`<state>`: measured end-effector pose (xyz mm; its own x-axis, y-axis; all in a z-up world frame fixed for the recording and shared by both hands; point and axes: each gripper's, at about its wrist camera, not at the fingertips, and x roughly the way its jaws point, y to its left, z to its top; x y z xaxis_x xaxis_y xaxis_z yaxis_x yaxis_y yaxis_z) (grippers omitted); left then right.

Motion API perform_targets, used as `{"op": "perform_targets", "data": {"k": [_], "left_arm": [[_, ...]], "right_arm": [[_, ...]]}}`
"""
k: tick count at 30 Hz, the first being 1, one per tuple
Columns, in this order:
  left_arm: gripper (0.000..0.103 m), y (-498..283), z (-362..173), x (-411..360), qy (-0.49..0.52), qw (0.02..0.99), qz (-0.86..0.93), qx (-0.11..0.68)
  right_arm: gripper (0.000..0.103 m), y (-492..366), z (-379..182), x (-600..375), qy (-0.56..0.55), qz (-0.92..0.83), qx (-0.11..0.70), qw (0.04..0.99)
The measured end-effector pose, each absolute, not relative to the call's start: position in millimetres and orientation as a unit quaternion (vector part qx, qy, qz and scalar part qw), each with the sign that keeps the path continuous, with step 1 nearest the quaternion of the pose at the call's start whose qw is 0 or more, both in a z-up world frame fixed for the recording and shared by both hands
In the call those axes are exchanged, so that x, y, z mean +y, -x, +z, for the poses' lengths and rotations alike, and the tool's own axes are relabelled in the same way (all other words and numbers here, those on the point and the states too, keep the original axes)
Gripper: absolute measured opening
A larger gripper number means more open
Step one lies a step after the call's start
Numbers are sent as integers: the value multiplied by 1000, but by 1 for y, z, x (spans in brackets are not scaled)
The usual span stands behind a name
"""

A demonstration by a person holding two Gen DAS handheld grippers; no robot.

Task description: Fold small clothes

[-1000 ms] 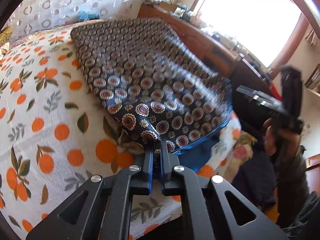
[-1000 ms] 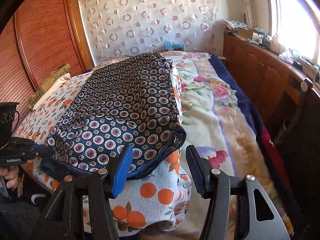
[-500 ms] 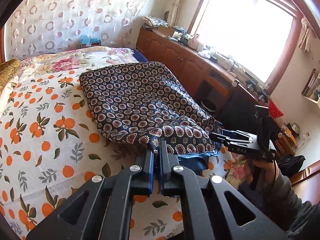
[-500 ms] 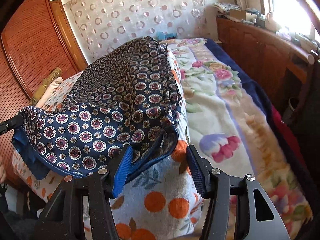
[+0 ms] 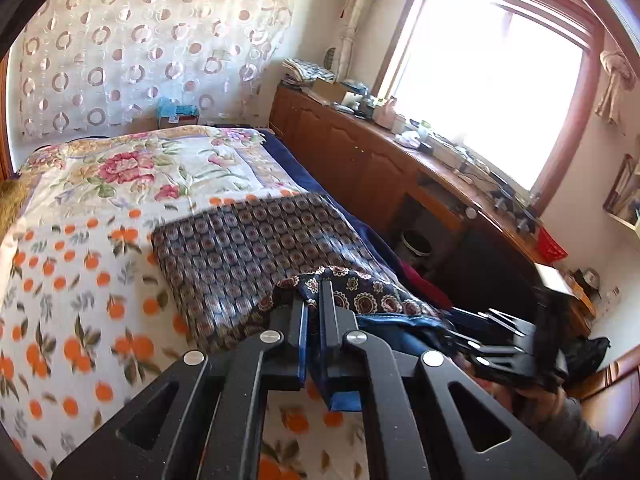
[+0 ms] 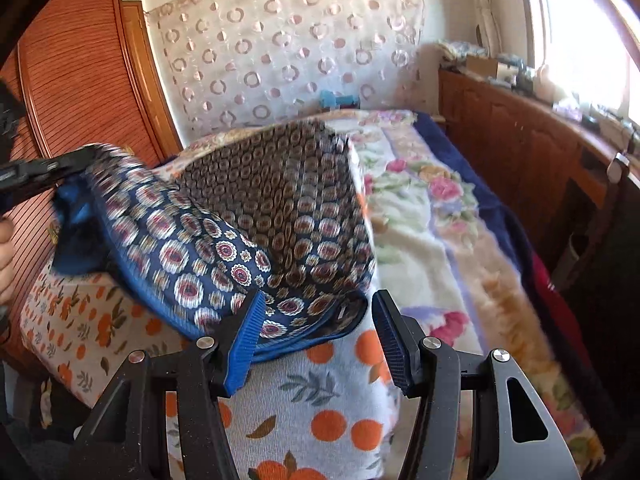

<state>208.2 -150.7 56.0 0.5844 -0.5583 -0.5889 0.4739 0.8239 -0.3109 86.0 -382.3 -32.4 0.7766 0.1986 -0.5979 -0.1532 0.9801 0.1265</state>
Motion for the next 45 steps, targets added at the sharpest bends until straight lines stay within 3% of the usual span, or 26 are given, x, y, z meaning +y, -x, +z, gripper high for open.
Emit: {"op": "perform_targets", "data": {"k": [9,22,39,42,45], "left_arm": [[5,-291,45,-149,74,888,-261,372],[5,-384,12,-129,108,879,-214,413],[5,-409,-26,-120,90,865,-198,451],[5,-407,-25,-116,85,867,-194,451],[5,-407,-26,-110,87,867,-190,452]], "right_arm": [[57,-85,-15,-377,2,116,306,945],[57,-149,-27,-370,61,157,323,931],[57,-224,-32,-356,136,184,301,926],[57,-250,-44,-366,101,216,342,909],[57,-265,-40,-374,62,242,331,910]]}}
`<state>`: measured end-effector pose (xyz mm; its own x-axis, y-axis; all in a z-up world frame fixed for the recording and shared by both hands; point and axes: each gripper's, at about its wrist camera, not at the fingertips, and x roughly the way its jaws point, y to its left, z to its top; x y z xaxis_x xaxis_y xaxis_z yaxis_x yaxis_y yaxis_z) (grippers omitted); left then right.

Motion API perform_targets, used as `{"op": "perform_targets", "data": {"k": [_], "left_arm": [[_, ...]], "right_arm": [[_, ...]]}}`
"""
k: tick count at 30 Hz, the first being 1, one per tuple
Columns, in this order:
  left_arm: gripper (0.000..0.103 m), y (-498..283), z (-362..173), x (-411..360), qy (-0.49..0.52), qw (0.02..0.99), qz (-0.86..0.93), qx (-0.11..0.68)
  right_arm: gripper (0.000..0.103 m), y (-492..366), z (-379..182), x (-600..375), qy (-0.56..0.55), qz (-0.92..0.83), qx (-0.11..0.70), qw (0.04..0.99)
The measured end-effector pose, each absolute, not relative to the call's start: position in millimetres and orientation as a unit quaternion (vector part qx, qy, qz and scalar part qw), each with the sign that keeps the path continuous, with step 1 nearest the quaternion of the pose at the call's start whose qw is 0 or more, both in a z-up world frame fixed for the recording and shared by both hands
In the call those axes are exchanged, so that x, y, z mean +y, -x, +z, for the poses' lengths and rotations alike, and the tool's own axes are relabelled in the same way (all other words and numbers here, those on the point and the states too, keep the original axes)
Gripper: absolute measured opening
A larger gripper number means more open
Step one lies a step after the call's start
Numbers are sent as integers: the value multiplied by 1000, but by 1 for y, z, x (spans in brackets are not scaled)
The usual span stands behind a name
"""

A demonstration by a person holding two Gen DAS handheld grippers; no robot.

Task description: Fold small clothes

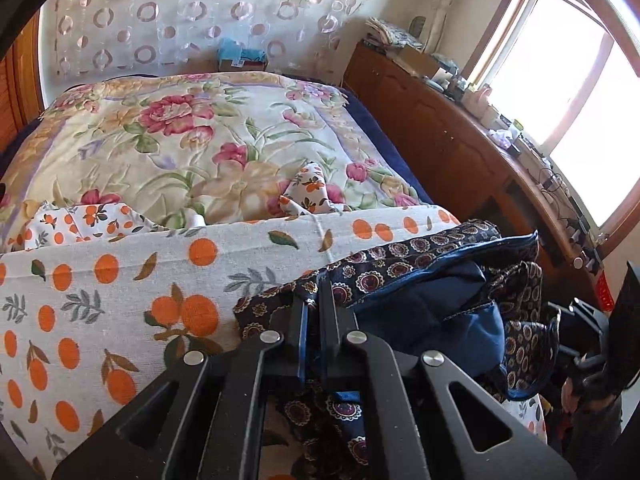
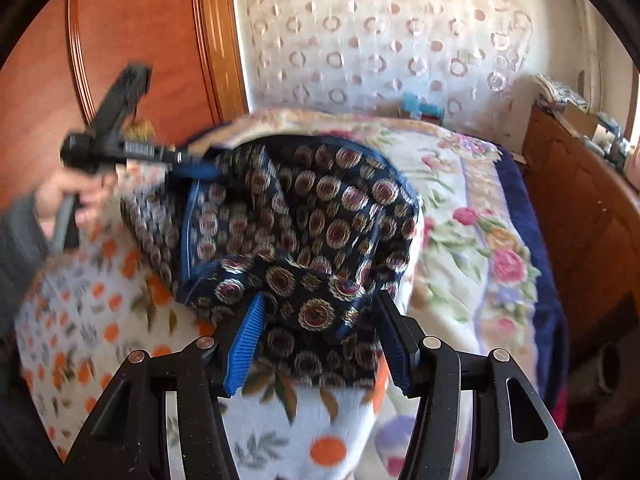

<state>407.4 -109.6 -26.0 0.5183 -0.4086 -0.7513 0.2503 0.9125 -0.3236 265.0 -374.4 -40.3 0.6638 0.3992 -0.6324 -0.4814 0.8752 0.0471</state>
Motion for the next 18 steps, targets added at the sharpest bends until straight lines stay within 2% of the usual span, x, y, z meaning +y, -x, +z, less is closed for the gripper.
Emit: {"op": "perform_targets", "data": {"k": [1,2,3,4,5,10,12,13,14,16,18], "left_arm": [[5,-407,-25,-108,89,867,-189,452],[5,-407,-24,-106,88,868,-188,450],[5,-406,-22,-106,88,869,-188,448],[5,-405,-20,-105,86,870,-189,446],[5,-404,-17,-105,85,872,-191,443],[6,-396,2,-99,85,880,-202,421],[23,-390,11,-94,91,886,-208,405],[43,-386,16,-92,92,889,-209,397],[56,-384,19,-91,90,891,-209,392],[70,-379,22,-89,79,894,-207,390],[71,-376,20,-89,75,891,-211,395]], "right_arm": [[57,-269,-38,-375,55,255,332,907],[52,-272,-36,-375,51,263,329,906],[24,-275,-33,-375,48,274,325,904],[10,-279,-31,-374,48,284,327,900],[5,-282,-28,-373,51,288,324,899],[3,-310,-10,-383,25,237,291,927],[3,-323,-11,-388,8,192,296,936],[3,-332,-15,-390,3,173,299,938],[3,-342,-20,-391,-2,158,304,939],[3,-358,-33,-389,2,134,318,938],[3,-368,-44,-385,6,123,332,935]]}}
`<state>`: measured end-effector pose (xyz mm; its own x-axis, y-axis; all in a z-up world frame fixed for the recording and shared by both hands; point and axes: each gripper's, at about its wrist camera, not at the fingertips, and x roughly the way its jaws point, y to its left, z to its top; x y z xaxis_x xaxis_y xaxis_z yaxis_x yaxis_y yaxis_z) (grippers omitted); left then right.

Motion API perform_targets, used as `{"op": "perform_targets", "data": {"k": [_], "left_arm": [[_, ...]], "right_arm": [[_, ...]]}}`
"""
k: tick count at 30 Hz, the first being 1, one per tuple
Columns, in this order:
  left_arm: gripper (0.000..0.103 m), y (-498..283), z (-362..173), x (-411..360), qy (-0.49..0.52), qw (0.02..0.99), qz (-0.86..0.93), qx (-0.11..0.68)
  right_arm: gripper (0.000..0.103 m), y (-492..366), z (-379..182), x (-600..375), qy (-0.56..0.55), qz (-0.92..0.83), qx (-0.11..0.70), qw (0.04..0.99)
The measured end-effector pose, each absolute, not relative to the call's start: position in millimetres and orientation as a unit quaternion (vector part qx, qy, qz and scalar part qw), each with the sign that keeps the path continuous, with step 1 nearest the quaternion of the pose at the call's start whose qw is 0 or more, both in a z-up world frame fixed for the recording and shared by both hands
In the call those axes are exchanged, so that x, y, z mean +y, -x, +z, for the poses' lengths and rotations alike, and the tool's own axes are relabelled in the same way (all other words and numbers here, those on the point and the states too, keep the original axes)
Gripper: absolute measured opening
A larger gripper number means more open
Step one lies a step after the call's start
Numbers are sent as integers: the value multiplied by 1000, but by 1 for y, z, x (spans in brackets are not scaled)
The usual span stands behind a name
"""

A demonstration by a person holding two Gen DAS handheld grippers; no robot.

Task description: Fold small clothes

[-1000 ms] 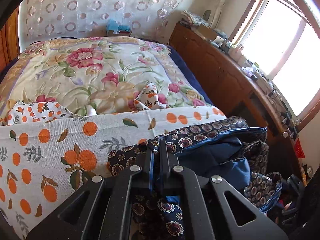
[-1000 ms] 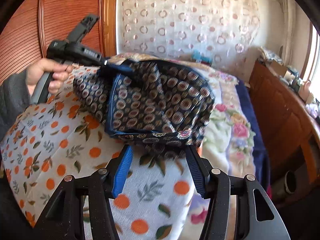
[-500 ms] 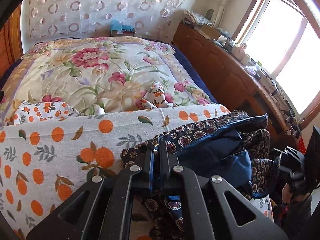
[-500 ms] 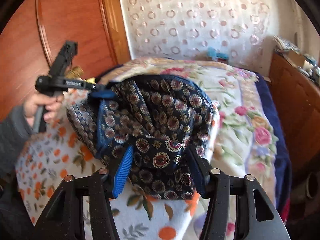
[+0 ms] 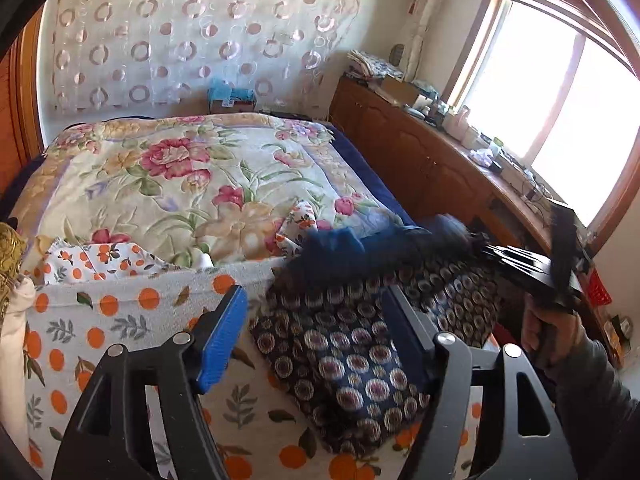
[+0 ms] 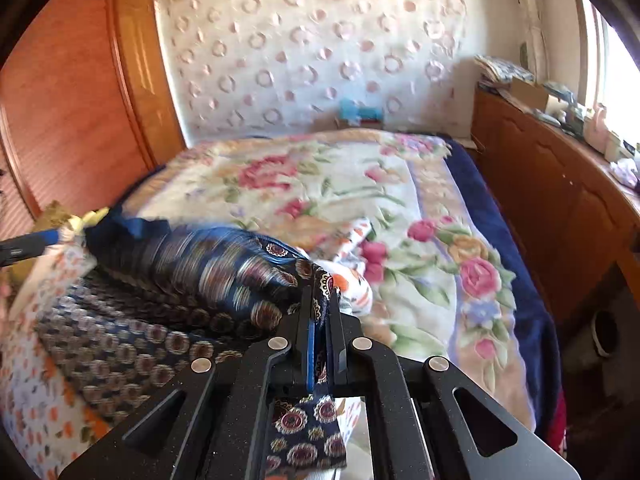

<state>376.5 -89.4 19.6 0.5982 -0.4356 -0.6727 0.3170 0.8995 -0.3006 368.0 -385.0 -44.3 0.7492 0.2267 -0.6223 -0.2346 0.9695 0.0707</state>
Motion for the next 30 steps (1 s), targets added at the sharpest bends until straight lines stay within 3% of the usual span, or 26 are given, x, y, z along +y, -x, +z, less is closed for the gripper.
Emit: {"op": "perform_targets", "data": {"k": [4,7,9,11,18,20,22,24,25,26,27,30], "left_arm": [[70,-377,-4,-97,63,872,-213,436],[70,-384,-27,-103,68,851,-209,476],[70,-386,-38,-106,77,841,-213,491],[71,-388,-47,-107,80,835,-209,502],[68,-390,-51,-112,96,840,-202,494],[38,-393,-52,-115,99,838,-208,494],[16,-395,-53,-116,110,830,-219,501],[8,-392,-50,-119,115,828,-231,498],[7,-387,-44,-120,111,835,-239,482],[7,-383,-38,-121,109,839,-246,473],[6,-380,-32,-121,108,842,-252,464],[6,-369,-11,-119,104,851,-271,438]], "right_arm": [[4,-375,-53,-374,7,113,343,932],[23,-383,-47,-380,-6,113,355,928],[51,-386,-41,-380,-12,122,361,924],[58,-386,-42,-382,-13,131,368,920],[59,-401,-50,-377,4,150,404,902],[59,-407,-50,-379,-3,156,411,898],[59,-412,-49,-382,-12,162,413,896],[58,-414,-49,-384,-9,165,413,896],[55,-413,-50,-384,-8,167,413,895],[33,-413,-50,-383,-10,179,415,892],[19,-410,-50,-380,-11,192,416,889],[7,-403,-43,-373,9,198,407,892]]}}
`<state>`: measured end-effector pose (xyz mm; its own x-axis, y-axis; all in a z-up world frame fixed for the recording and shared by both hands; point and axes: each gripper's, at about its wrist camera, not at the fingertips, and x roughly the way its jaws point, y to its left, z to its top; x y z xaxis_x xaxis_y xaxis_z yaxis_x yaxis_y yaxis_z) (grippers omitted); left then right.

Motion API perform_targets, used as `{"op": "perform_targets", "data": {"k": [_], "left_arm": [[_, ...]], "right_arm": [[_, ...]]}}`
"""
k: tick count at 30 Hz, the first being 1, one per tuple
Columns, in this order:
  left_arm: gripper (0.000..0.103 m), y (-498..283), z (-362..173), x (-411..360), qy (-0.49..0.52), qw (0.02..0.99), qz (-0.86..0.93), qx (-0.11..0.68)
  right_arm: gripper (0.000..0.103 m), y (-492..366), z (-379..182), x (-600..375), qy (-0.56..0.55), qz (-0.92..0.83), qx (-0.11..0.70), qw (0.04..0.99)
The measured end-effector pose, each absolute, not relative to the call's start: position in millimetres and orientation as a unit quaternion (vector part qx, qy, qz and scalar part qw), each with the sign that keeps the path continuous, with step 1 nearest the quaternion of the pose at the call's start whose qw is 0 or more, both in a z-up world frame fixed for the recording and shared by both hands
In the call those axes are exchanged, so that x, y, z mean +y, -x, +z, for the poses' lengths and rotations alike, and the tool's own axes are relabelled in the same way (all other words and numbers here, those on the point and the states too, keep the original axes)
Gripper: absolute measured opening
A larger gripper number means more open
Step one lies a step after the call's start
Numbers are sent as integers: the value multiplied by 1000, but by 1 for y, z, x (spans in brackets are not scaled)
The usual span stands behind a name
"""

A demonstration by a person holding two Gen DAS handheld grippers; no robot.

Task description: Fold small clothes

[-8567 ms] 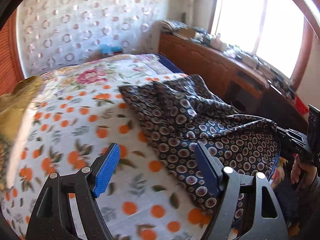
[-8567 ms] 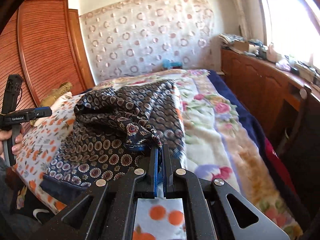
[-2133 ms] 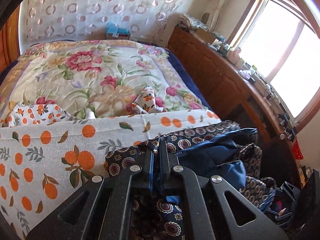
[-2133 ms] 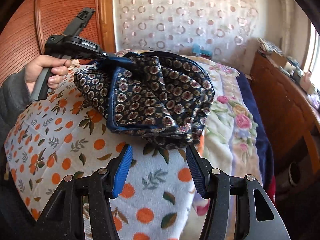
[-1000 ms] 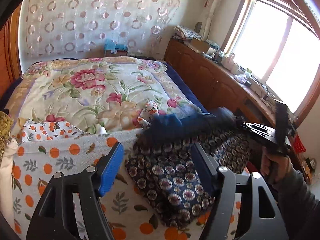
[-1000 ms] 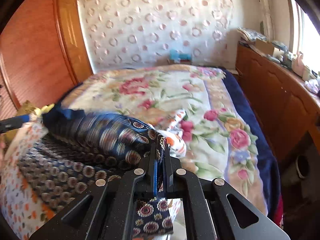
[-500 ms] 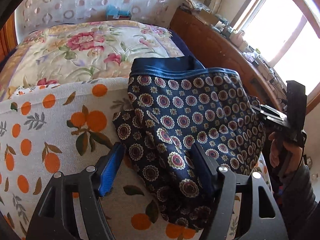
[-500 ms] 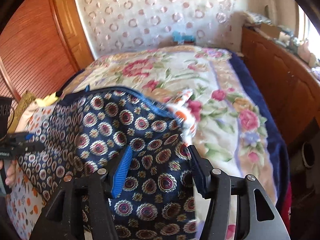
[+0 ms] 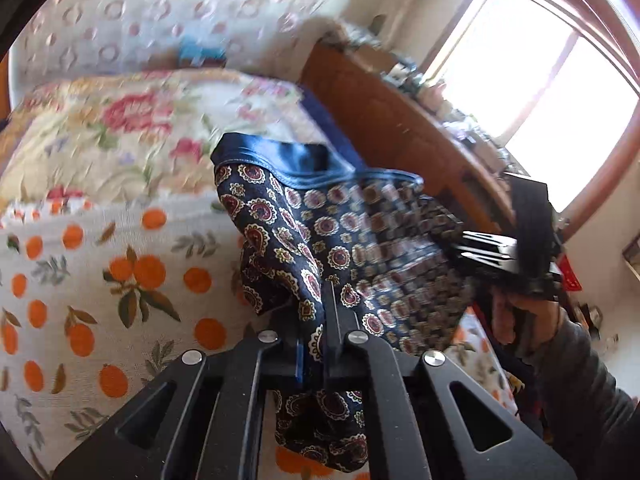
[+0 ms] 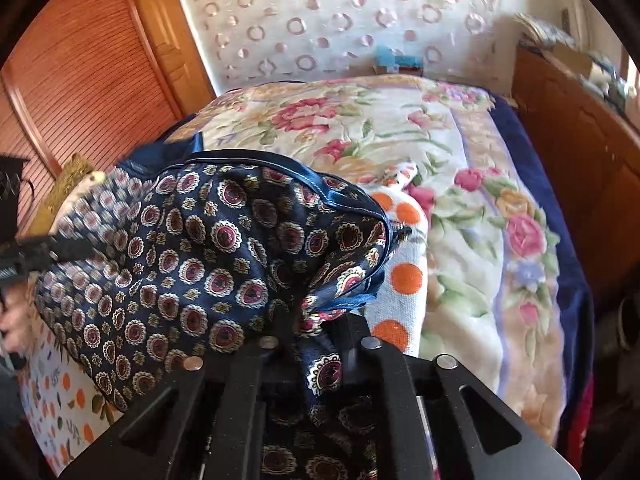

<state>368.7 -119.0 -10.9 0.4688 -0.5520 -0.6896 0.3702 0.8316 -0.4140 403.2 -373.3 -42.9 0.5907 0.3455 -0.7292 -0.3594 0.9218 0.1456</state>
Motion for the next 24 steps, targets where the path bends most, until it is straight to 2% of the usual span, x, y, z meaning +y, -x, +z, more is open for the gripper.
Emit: {"op": "perform_targets", "data": {"k": [5,11,17,24], "left_arm": [[6,-347,25,-96,90,870,-274,400],[6,-312,65,-34,96,899,-245,352],[6,-269,99,64,112,932,-168,301],[6,-236,93,173,152,946,-69,278]], "right_arm": [[6,-390,-11,-365,11,217,358,908],[6,-381,37,-305,43,261,305,915],[6,-393,73,-202,70,333,263,903],[6,-422,90,-47,125,398,240,876]]}}
